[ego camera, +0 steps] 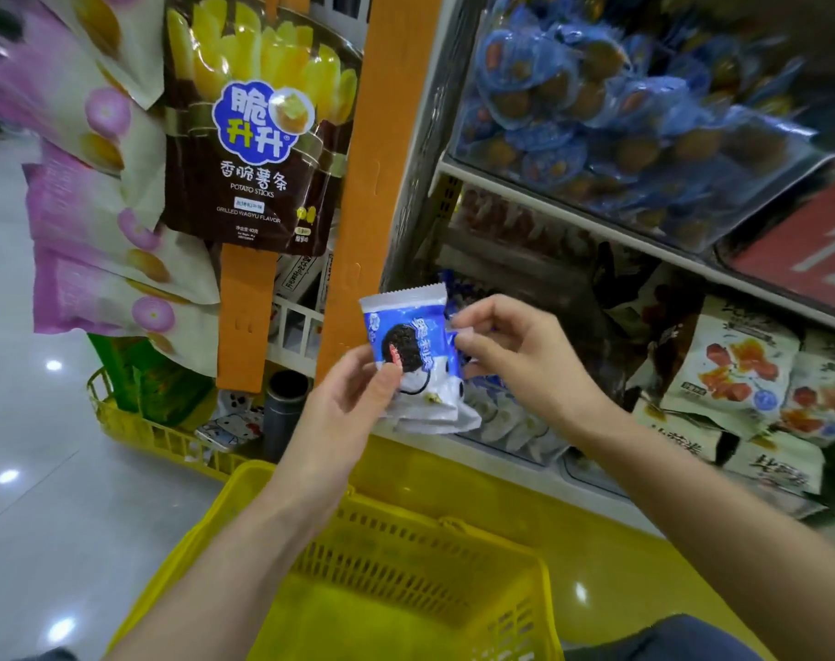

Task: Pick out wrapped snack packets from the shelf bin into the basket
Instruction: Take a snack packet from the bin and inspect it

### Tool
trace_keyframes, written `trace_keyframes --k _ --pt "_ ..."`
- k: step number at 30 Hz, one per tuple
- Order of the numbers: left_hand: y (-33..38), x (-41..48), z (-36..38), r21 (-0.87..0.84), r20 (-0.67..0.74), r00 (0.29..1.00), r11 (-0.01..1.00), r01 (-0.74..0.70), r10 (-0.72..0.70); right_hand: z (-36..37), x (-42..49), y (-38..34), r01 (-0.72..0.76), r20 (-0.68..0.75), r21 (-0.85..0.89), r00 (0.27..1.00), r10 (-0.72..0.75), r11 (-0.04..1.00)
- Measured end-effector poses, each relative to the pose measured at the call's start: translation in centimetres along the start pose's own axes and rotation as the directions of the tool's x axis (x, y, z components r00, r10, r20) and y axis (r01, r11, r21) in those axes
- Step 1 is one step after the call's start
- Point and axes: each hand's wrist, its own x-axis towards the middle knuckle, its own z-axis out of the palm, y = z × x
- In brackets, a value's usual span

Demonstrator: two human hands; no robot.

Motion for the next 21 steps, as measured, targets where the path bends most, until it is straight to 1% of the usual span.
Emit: trace_keyframes --k 2,4,6,8,9,10,13,15,17,19,21 --pt "-0.3 -0.2 0.0 -0.105 0.088 0.992 0.989 0.102 -0.093 0.6 -0.8 -0.1 -0.020 -0.008 0.036 1.000 0.020 0.999" --pt "-0.3 -0.4 -0.1 -0.183 0.147 0.973 0.962 0.203 -0.178 1.1 -1.4 -0.1 -0.055 -0.025 0.063 0.998 0.057 0.996" --pt "-0.3 -0.5 -0.3 -0.192 0.158 0.958 0.945 0.266 -0.238 1.3 -2.0 -0.2 -0.101 -0.007 0.134 0.995 0.102 0.986" --pt "-0.5 -0.7 -0.4 -0.161 0.146 0.956 0.948 0.276 -0.253 1.4 -2.6 -0.4 -0.139 0.081 0.195 0.989 0.125 0.971" --pt "-0.6 -0.7 -0.5 -0.144 0.127 0.958 0.951 0.274 -0.257 1.5 -2.9 -0.5 -0.144 0.116 0.168 0.985 0.125 0.975" --pt "-0.6 -0.7 -0.5 -0.127 0.099 0.961 0.955 0.268 -0.257 1.7 -3.1 -0.5 -0.129 0.122 0.098 0.986 0.117 0.987" --pt "-0.7 -0.8 -0.4 -0.077 0.025 0.971 0.968 0.237 -0.236 2.3 -3.4 -0.3 -0.103 0.023 -0.100 0.994 0.106 0.990" --pt "-0.8 -0.7 -0.4 -0.065 -0.013 0.974 0.972 0.224 -0.226 2.4 -3.4 -0.2 -0.109 -0.036 -0.141 0.994 0.105 0.984" --pt "-1.0 -0.3 -0.5 -0.096 -0.053 0.969 0.967 0.236 -0.242 2.2 -3.2 -0.2 -0.100 -0.049 -0.102 0.994 0.095 0.990" --pt "-1.2 0.2 -0.5 -0.141 -0.104 0.955 0.954 0.264 -0.279 1.7 -2.7 0.0 -0.123 -0.059 0.025 0.990 0.125 0.992" --pt "-1.5 0.6 -0.6 -0.107 -0.194 0.940 0.958 0.266 -0.282 0.5 -1.5 0.4 -0.137 -0.145 0.110 0.978 0.152 0.984"
